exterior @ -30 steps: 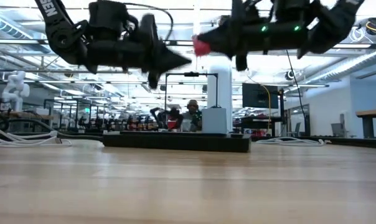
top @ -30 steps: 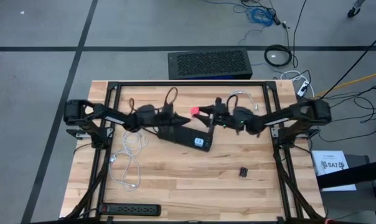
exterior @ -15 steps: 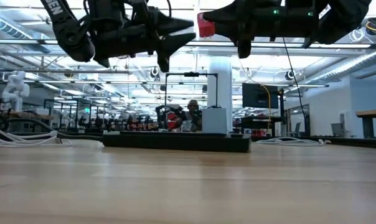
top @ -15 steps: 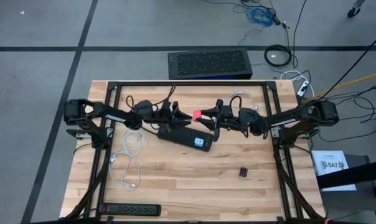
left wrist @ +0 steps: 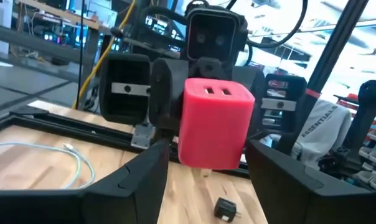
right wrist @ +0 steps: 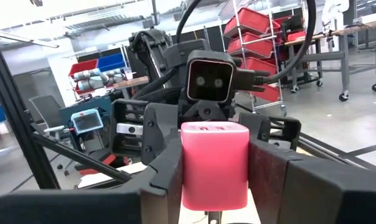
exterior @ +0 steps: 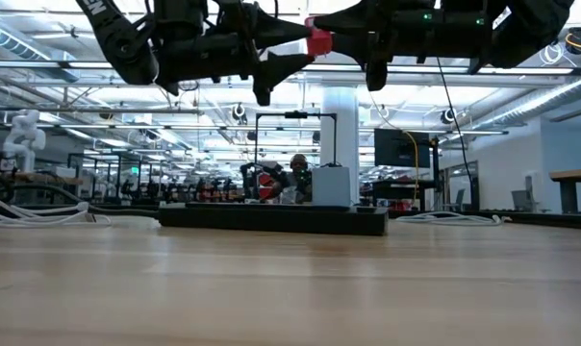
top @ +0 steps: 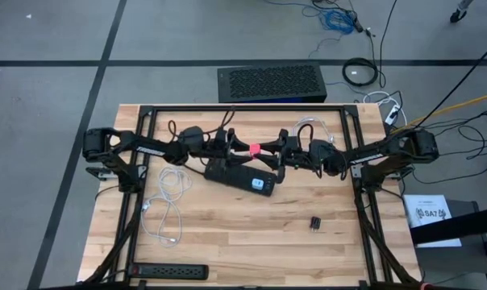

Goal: Insert USB
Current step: Insert the pink charger adapter into the top left black outlet extension

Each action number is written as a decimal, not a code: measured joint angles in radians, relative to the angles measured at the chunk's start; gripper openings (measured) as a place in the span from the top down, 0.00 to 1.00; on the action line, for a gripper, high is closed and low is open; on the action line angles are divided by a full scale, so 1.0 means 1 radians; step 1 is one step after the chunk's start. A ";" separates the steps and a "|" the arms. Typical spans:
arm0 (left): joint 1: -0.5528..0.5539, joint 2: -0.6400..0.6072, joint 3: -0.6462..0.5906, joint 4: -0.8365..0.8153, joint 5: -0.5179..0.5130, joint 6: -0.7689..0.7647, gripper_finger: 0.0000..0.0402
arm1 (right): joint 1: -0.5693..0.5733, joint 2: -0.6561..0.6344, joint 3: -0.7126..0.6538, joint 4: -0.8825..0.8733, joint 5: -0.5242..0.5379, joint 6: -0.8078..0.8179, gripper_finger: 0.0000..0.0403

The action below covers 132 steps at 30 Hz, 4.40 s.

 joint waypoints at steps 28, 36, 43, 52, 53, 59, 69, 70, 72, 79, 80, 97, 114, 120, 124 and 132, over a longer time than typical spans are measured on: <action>-0.052 0.000 0.082 -0.130 -0.084 0.205 0.61 | 0.007 0.000 0.002 0.008 0.001 0.006 0.72; -0.053 0.001 0.081 -0.125 -0.084 0.205 0.61 | 0.012 -0.001 0.002 -0.003 0.001 0.006 0.72; -0.053 0.001 0.081 -0.187 -0.045 0.217 0.61 | 0.008 0.000 0.002 -0.048 -0.008 0.035 0.55; -0.052 0.000 0.083 -0.305 -0.024 0.279 0.61 | -0.022 -0.081 0.207 -0.647 -0.068 -0.017 0.39; -0.052 0.000 0.083 -0.327 -0.023 0.294 0.61 | -0.027 -0.084 0.263 -0.770 -0.079 -0.033 0.41; -0.052 0.000 0.083 -0.407 -0.024 0.320 0.61 | -0.061 -0.008 0.656 -1.458 -0.136 -0.107 0.47; -0.052 0.001 0.081 -0.446 -0.027 0.321 0.61 | -0.088 0.289 1.067 -1.956 -0.241 -0.162 0.48; -0.052 0.001 0.081 -0.447 -0.027 0.322 0.61 | -0.088 0.312 1.098 -1.989 -0.242 -0.168 0.48; -0.052 0.001 0.081 -0.461 -0.039 0.341 0.61 | -0.087 0.351 1.148 -2.030 -0.246 -0.177 0.48; -0.051 0.001 0.081 -0.472 -0.057 0.349 0.61 | -0.085 0.399 1.218 -2.060 -0.293 -0.181 0.48; -0.052 0.001 0.081 -0.472 -0.058 0.358 0.61 | -0.085 0.400 1.218 -2.063 -0.295 -0.181 0.48; -0.051 0.000 0.082 -0.465 -0.057 0.362 0.61 | -0.079 0.437 1.217 -2.046 -0.292 -0.246 0.48; -0.051 0.000 0.082 -0.468 -0.059 0.361 0.61 | -0.079 0.437 1.218 -2.036 -0.268 -0.266 0.71; -0.051 0.000 0.083 -0.473 -0.058 0.358 0.61 | -0.080 0.432 1.218 -2.034 -0.264 -0.263 0.71; -0.052 -0.003 0.085 -0.475 -0.090 0.342 0.54 | -0.081 0.431 1.249 -2.056 -0.255 -0.263 0.71; -0.050 0.000 0.082 -0.574 -0.165 0.373 0.50 | -0.083 0.430 1.316 -2.088 -0.210 -0.244 0.71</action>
